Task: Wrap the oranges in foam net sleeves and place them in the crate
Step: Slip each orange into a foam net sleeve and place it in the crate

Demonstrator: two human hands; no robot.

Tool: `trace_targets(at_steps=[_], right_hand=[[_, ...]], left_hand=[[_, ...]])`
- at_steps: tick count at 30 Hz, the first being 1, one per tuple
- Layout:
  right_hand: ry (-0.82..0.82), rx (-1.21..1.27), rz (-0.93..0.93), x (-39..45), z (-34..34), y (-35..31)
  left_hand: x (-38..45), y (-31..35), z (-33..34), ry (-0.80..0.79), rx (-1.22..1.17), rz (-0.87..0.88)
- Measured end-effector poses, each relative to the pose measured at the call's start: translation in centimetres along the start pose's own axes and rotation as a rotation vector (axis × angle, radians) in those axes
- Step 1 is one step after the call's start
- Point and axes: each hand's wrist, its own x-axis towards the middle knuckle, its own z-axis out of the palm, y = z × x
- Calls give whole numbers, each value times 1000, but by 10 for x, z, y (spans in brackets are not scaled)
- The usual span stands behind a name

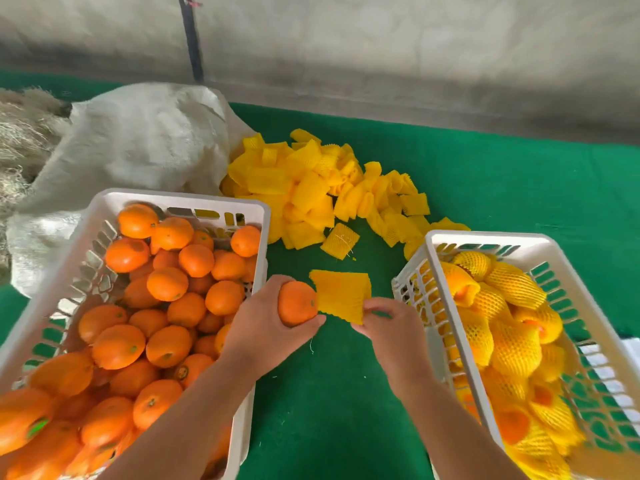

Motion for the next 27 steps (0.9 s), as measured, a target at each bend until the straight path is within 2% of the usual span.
trace_targets(at_steps=[1, 5, 8, 12, 18, 23, 27], right_hand=[[-24, 4, -7, -6, -2, -3], [-185, 53, -55, -30, -6, -15], [-203, 48, -49, -44, -18, -11], [-316, 2, -74, -65, -9, -7], [-351, 41, -58, -83, 0, -14], [-220, -319, -197, -81, -4, -21], [-137, -262, -233, -83, -8, -24]], left_hand=[[-5, 2, -2, -32, -114, -33], [-31, 15, -14, -250, -815, -221], [-49, 26, -16, -349, -987, -293], [-63, 12, -30, -410, -1024, -312], [-72, 1, -39, -386, -993, -262], [-81, 2, -46, -326, -897, -224], [-87, 9, -50, -341, -865, -210]])
